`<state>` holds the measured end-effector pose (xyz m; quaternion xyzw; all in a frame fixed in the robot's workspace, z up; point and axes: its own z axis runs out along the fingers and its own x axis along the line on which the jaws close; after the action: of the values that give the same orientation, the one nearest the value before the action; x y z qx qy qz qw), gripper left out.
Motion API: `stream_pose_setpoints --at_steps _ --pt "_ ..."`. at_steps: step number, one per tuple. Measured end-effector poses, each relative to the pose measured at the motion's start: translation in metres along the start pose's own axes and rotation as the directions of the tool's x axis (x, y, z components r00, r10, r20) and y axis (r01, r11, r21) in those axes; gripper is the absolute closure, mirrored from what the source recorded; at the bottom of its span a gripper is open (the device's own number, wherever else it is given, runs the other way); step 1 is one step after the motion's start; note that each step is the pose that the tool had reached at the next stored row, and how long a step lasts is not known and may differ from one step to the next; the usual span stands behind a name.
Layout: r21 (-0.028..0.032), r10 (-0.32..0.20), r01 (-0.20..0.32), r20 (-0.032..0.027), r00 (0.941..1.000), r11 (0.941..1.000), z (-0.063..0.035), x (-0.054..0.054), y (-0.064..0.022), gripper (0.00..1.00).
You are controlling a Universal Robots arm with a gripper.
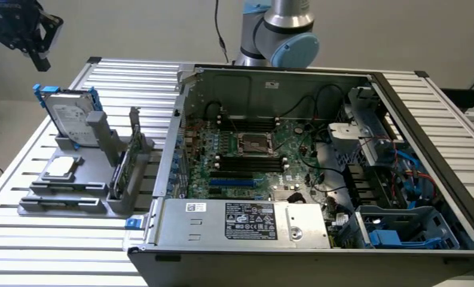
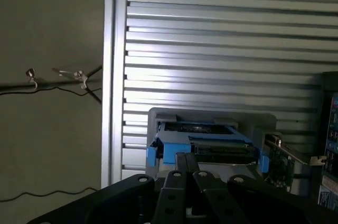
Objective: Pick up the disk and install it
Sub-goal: 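Reach for the disk, then pick up the disk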
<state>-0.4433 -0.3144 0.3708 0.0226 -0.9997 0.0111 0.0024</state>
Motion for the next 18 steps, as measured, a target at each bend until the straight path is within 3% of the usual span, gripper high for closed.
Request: stream_pose_setpoints --at_steps 18 --pt "0.0 0.0 0.0 0.0 1.0 1.0 0.0 0.0006 0.0 0.89"
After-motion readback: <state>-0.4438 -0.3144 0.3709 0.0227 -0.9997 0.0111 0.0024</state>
